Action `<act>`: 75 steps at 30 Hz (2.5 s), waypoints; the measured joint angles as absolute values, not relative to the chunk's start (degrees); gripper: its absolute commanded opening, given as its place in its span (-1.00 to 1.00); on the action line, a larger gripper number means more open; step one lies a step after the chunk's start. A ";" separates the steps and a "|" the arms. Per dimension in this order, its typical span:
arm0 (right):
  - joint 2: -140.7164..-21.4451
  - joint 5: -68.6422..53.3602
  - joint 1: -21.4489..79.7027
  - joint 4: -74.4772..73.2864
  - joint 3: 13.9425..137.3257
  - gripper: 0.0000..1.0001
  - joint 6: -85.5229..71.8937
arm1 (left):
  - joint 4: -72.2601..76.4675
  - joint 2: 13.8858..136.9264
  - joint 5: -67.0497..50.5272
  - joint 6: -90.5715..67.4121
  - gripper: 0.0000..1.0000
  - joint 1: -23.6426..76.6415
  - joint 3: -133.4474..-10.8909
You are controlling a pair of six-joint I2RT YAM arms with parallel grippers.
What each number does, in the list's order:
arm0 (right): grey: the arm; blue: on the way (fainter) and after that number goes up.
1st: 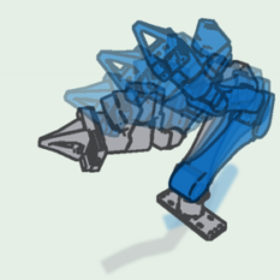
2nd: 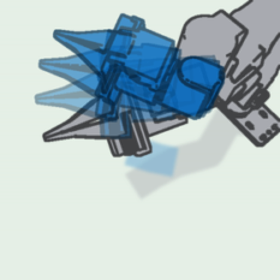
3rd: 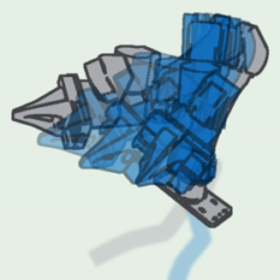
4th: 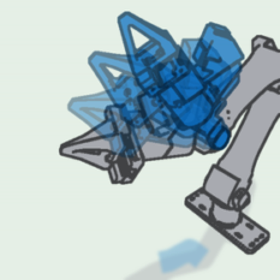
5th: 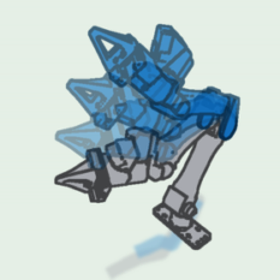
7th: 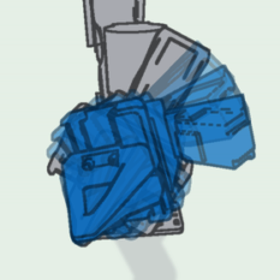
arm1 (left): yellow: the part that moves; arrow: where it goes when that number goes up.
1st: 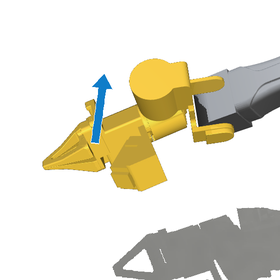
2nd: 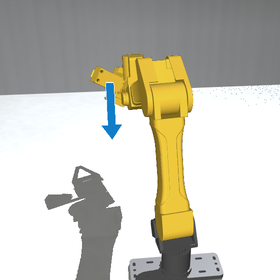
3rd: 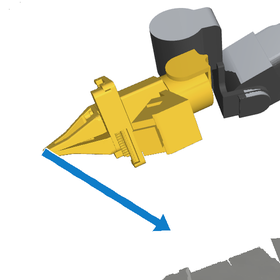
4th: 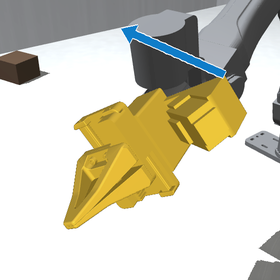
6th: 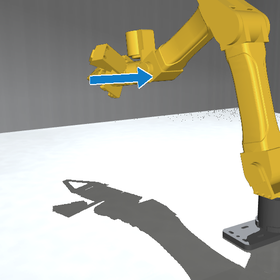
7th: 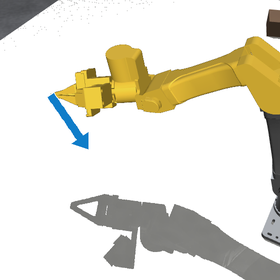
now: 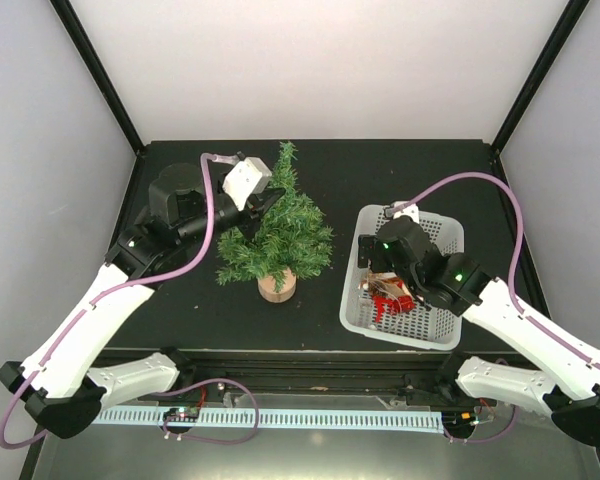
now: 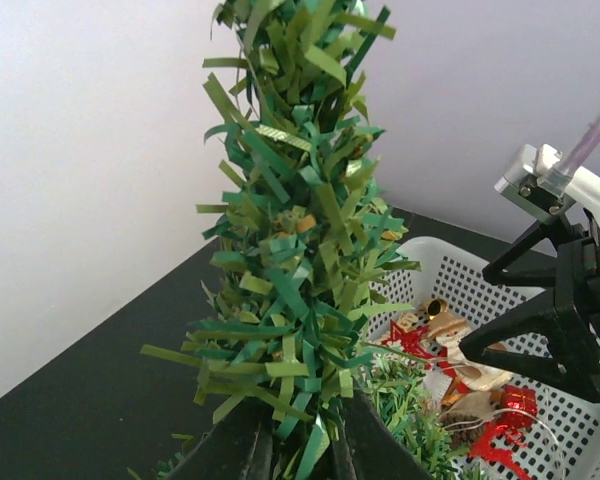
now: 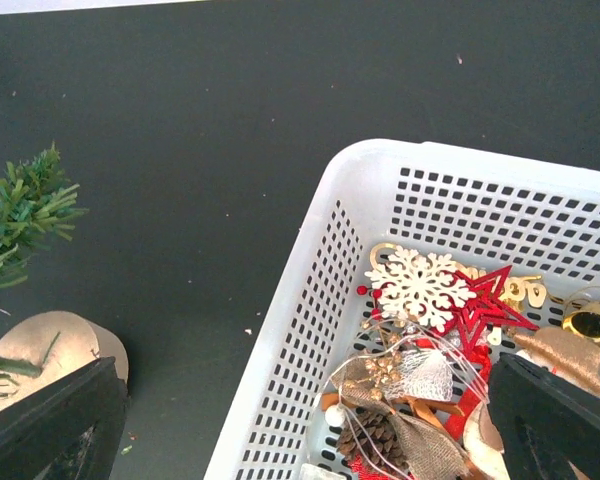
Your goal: Decorate the small christmas tree
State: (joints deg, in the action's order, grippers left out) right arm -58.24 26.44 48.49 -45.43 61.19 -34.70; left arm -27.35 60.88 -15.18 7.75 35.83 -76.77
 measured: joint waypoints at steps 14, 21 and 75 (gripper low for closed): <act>-58.35 26.41 48.49 -45.30 58.35 0.97 -35.00 | -25.65 64.95 -16.73 7.40 -0.80 36.36 -77.08; -58.33 26.44 48.49 -44.95 58.24 0.97 -35.00 | -24.82 68.69 -15.31 9.32 -0.80 39.22 -80.18; -59.70 27.20 38.41 -46.65 54.41 0.72 -38.72 | -30.83 52.90 -10.98 19.20 0.69 30.52 -70.67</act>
State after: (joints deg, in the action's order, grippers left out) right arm -59.70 27.20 38.41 -46.65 54.41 -38.72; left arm -30.83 52.90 -10.98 19.20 30.52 -70.67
